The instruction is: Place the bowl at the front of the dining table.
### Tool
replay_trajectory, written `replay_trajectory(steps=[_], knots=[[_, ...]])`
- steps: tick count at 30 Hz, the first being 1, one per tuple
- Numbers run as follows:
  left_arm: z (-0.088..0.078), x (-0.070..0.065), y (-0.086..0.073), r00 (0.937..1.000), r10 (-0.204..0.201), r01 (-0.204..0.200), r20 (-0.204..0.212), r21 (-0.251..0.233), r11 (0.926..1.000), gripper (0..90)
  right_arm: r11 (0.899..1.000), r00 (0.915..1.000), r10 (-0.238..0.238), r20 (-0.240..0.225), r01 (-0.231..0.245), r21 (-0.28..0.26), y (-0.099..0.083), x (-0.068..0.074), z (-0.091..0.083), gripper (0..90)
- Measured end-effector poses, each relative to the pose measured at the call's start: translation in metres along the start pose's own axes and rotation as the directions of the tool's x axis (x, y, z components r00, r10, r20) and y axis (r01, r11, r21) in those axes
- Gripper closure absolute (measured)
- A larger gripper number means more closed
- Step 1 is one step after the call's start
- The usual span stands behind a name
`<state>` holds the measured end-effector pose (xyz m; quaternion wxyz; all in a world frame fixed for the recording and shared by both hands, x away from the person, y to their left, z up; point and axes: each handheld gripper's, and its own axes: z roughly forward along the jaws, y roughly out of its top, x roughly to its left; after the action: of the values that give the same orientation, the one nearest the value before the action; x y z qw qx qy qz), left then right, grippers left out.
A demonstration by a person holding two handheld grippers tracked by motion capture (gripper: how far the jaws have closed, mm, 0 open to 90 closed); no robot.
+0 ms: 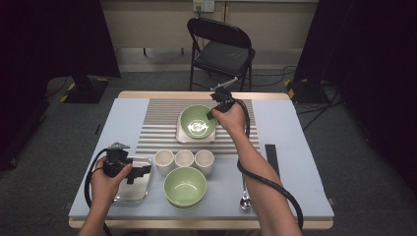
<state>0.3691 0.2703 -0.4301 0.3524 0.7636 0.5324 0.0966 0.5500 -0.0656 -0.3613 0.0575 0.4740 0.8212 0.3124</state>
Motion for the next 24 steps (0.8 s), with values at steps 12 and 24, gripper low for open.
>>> replay_trajectory(steps=[12, 24], knots=[[0.001, 0.0, 0.0, 1.0, 0.007, -0.007, -0.002, 0.006, 1.0, 15.5, 1.0, 0.9997, 0.02, 0.014, -0.02, -0.017, 0.001, -0.005, 0.003, 84.3], [0.0, 0.001, -0.001, 1.0, -0.001, 0.001, 0.001, -0.002, 1.0, 15.5, 0.999, 0.999, 0.04, 0.017, -0.04, -0.013, 0.0, -0.011, 0.009, 84.3]])
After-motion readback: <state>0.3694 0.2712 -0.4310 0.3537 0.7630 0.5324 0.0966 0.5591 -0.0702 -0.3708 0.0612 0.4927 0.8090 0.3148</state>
